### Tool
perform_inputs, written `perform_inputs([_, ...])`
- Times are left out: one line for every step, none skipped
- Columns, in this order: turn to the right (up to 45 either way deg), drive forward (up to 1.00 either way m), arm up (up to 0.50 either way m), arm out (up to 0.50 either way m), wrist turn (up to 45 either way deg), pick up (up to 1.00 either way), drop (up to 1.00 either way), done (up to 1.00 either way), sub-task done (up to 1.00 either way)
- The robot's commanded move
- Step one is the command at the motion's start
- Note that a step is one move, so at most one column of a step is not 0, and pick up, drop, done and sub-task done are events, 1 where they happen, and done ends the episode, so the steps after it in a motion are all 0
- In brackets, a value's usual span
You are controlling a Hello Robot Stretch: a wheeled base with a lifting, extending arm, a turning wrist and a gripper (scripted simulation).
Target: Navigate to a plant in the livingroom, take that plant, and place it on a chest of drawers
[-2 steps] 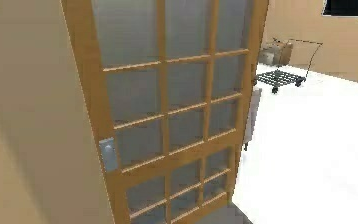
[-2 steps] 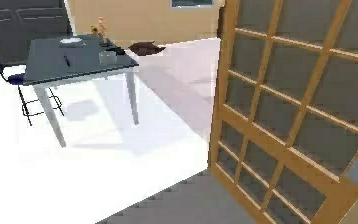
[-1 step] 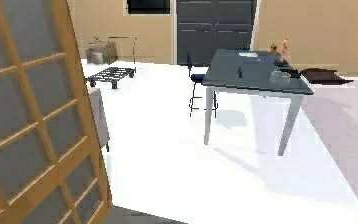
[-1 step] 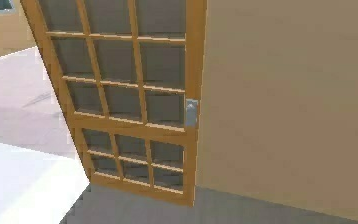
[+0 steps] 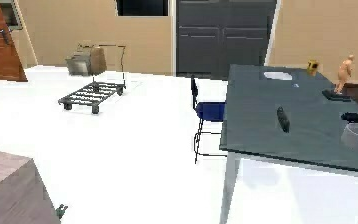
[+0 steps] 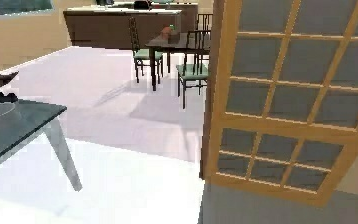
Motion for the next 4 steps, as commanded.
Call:
perform_inputs([6.0,0.0,0.0,0.0,0.0,0.0,0.0,0.0,0.0])
perform_inputs([0.0,0.35,0.0,0.0,0.0,0.0,0.0,0.0,0.0])
perform_inputs([-33.0,0.0,0.0,0.0,0.0,0.0,0.0,0.0,0.0])
perform_inputs([0.0,1.0,0.0,0.0,0.0,0.0,0.0,0.0,0.0])
